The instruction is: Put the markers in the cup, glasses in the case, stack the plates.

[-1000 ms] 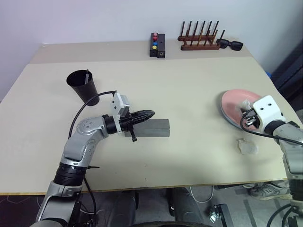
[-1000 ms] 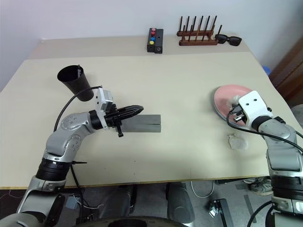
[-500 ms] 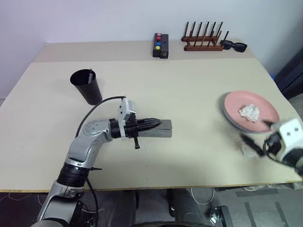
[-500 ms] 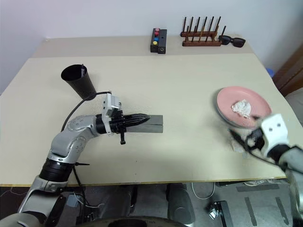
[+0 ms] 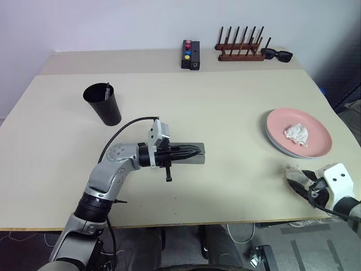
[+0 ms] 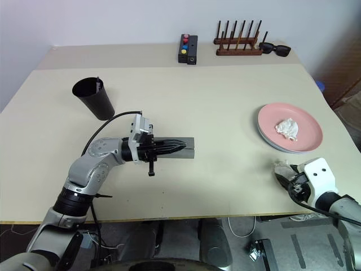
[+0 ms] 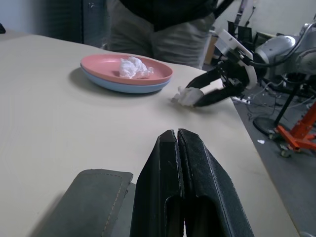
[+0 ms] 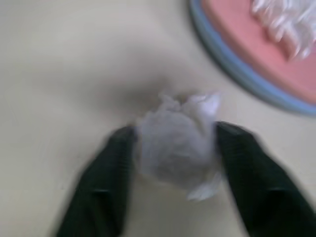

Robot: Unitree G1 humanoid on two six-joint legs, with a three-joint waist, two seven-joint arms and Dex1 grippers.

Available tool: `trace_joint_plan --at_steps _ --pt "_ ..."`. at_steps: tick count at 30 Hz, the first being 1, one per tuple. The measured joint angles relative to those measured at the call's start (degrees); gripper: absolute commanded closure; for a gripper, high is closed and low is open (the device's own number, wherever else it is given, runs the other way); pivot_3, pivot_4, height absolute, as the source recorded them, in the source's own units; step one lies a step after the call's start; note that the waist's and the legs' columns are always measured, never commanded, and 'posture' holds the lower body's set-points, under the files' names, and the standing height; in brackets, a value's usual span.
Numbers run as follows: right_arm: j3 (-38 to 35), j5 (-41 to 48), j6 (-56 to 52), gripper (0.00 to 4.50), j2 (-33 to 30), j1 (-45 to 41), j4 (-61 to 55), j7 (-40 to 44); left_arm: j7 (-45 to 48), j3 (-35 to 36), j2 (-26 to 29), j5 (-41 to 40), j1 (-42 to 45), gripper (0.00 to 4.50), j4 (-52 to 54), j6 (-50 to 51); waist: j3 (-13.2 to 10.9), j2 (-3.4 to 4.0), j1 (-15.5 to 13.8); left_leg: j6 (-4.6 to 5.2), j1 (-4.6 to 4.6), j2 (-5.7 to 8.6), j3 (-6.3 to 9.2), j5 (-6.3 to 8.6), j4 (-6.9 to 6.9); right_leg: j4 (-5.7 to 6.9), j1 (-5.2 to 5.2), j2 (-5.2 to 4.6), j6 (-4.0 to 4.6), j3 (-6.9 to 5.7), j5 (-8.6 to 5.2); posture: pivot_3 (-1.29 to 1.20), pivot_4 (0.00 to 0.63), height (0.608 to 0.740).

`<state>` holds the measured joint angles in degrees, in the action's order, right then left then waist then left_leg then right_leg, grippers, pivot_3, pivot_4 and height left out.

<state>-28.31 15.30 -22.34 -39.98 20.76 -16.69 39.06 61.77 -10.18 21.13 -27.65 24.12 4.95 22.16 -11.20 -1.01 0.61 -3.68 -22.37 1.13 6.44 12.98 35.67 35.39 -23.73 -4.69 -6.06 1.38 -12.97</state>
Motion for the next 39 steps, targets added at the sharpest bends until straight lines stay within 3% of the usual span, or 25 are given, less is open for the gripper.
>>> trace_joint_plan --at_steps 2,7,11,17,20,25,33,39 --pt "0.3 -0.5 0.3 4.42 0.0 -0.5 0.8 0.1 -0.4 0.1 0.2 0.0 -0.1 4.5 0.0 0.0 0.0 0.0 0.0 0.0 0.0 0.0 0.0 0.0 0.0 0.0 0.01 0.0 0.0 0.0 0.0 0.0 0.15 0.74" --pt "0.6 2.0 0.8 4.47 0.1 -4.0 -0.1 1.3 -1.1 0.2 0.4 0.0 -0.6 4.5 0.0 0.0 0.0 0.0 0.3 0.01 0.04 0.0 0.0 0.0 0.0 0.0 0.01 0.01 -0.01 0.0 0.0 0.0 0.15 0.74" --pt "0.8 3.7 1.4 4.47 0.3 -14.0 -1.1 -1.4 -2.0 0.4 0.4 0.1 -0.7 4.5 0.0 -0.2 0.0 0.01 0.3 0.01 0.06 -0.01 0.01 0.01 0.01 0.0 0.05 0.01 -0.01 -0.01 0.01 0.0 0.15 0.74" --pt "6.5 -5.1 3.3 4.47 0.7 -26.9 11.5 -12.0 -3.6 1.6 1.1 0.7 -1.3 4.5 -0.1 -0.6 0.0 -0.01 -0.2 0.02 -0.05 0.03 0.04 0.01 -0.03 -0.16 0.09 0.0 0.2 -0.04 0.13 0.0 0.15 0.74" --pt "8.1 -5.8 4.0 3.48 1.9 -28.5 16.7 -12.9 -4.6 2.7 1.7 0.9 -1.7 4.5 0.0 -0.8 0.0 0.02 0.0 0.05 -0.05 0.03 0.04 0.02 -0.1 -0.16 0.08 0.0 0.17 -0.03 0.12 0.0 0.15 0.74" --pt "9.0 -5.7 6.3 1.04 2.3 -31.6 20.2 -12.9 -6.5 4.5 2.5 1.1 -3.7 4.5 0.5 -1.5 0.0 0.04 0.6 0.06 0.04 0.02 0.02 0.02 -0.11 -0.1 0.09 0.02 0.16 -0.02 0.13 0.0 0.15 0.74" --pt "10.6 -2.2 11.1 1.04 3.3 -36.2 21.3 -7.1 -12.8 12.1 5.2 2.3 -6.6 4.5 0.4 -4.1 0.0 0.05 0.5 0.08 0.04 0.01 0.03 0.03 -0.11 -0.08 0.1 0.02 0.14 -0.02 0.13 0.0 0.15 0.74" --pt "14.8 4.2 9.9 1.04 4.2 -36.9 20.1 3.0 -18.9 21.0 8.2 2.8 -16.7 4.5 3.4 -4.2 0.0 0.07 0.7 0.1 0.07 -0.02 0.02 0.05 -0.13 -0.07 0.09 0.02 0.15 -0.01 0.13 0.0 0.15 0.74"
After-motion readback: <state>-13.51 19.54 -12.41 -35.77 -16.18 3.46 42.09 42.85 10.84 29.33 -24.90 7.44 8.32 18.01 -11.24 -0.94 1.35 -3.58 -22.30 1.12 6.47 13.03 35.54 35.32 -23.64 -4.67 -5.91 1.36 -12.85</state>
